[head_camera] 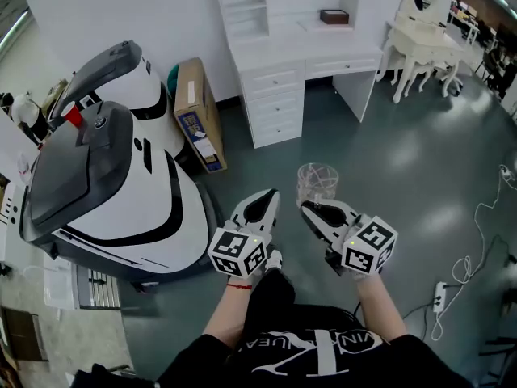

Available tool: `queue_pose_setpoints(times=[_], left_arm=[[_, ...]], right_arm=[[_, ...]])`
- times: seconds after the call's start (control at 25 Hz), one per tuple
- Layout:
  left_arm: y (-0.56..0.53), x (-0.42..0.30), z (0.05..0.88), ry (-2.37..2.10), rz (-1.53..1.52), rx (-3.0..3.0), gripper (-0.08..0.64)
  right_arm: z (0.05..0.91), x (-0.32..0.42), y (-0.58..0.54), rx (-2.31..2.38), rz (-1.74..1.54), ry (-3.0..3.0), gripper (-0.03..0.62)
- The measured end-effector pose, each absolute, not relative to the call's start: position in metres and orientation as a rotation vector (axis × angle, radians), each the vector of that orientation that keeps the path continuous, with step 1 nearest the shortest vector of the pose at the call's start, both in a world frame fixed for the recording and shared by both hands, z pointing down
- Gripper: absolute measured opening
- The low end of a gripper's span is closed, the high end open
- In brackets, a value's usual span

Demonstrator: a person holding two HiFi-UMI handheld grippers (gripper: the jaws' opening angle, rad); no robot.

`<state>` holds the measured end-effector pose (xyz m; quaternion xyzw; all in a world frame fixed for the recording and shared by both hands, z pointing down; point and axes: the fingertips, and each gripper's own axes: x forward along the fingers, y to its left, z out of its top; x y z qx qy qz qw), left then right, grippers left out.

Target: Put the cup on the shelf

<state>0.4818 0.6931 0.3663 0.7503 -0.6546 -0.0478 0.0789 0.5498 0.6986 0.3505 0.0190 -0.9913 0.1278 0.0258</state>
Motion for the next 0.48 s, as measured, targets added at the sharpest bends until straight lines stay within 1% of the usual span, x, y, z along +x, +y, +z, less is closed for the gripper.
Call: queue_pose_setpoints(times=[0.32,0.48], left_arm=[[0.587,0.430,0.362,-1.871,-0.135,2.291,0.008],[0.542,0.404,0.366,-1.826,-0.122,2.294,0.008]], right_arm=[[0.348,0.494,0.597,0.157,0.380,-3.042,0.014],[0.351,0.463,0.556,0.200,0.438,-3.039,0.014]])
